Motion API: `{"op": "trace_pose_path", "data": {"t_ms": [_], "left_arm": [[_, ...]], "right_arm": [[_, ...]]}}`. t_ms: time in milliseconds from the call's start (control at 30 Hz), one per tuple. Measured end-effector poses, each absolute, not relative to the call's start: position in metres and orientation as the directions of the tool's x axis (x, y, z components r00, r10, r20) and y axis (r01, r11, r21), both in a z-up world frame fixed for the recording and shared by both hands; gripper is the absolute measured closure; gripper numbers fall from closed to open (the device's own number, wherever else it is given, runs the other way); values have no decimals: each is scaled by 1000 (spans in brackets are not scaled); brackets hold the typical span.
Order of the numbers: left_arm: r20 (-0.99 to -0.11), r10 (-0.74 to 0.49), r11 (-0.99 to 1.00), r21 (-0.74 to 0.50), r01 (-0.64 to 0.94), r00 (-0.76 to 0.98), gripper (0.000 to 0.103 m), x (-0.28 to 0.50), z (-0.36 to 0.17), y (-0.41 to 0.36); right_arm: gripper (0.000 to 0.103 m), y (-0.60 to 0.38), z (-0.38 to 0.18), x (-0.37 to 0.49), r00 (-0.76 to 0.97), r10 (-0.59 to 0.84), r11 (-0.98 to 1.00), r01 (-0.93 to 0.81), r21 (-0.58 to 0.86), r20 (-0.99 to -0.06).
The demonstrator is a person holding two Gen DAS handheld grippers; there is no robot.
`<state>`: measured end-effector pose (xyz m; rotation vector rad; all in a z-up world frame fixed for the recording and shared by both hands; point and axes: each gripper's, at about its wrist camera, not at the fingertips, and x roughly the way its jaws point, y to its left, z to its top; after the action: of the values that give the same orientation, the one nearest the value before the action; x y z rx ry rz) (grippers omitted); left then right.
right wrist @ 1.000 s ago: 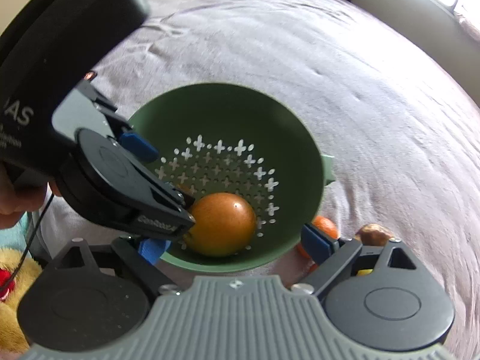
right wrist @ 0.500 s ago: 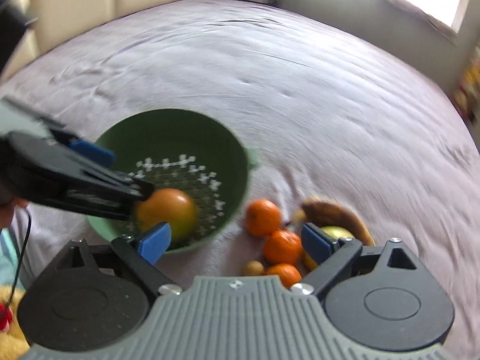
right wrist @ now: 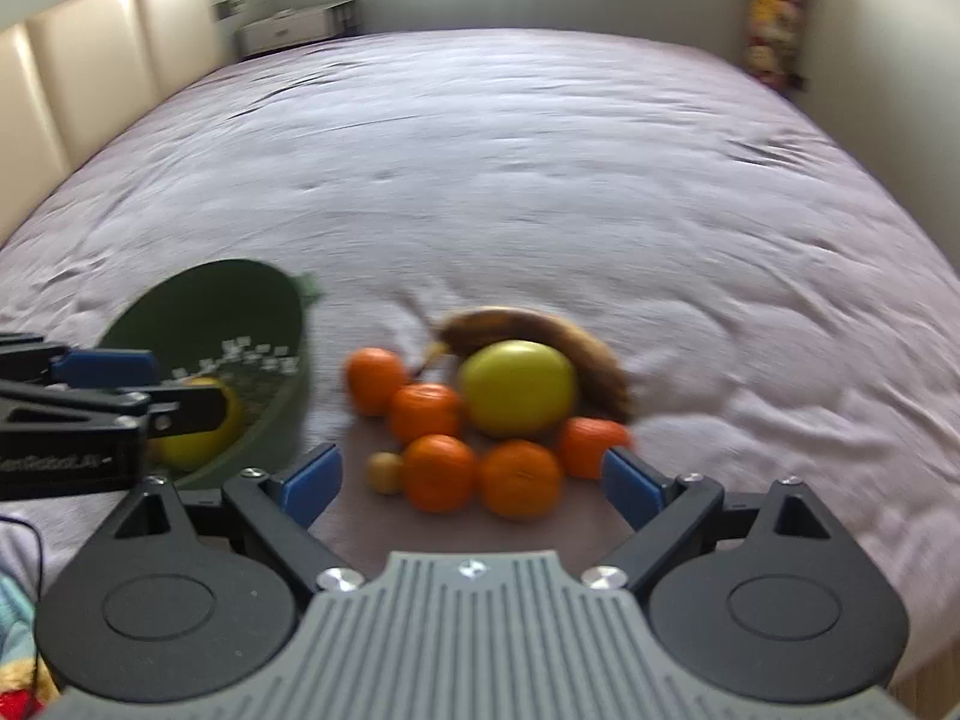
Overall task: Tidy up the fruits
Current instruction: 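Grasp a tangerine with the left gripper while the right gripper grasps another tangerine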
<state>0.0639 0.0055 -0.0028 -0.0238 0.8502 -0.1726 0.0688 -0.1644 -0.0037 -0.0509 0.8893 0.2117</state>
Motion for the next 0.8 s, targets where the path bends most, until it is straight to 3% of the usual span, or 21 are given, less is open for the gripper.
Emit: {"op": "trace_pose_path", "data": {"t_ms": [133,233,400,800], "left_arm": [[-727,-204,974,-85,210,655,31,55,-9,-12],[-713,-231,962,-64,266,662,31,50,-14,-25],[-713,-274,929,-22,369,645,31,43,-24,-46],[-717,-217,926,63,371,663,40,53,-55,-73]], "right_arm": [[15,-187,-15,57,611,125,991,-118,67,-782],[22,-200,-24,52,600,94,996,-65,69,-794],[22,-211,-30,54,609,50,999,-16,50,-792],[41,-210,-42,76,561,180,979,-19,204,-808]]}}
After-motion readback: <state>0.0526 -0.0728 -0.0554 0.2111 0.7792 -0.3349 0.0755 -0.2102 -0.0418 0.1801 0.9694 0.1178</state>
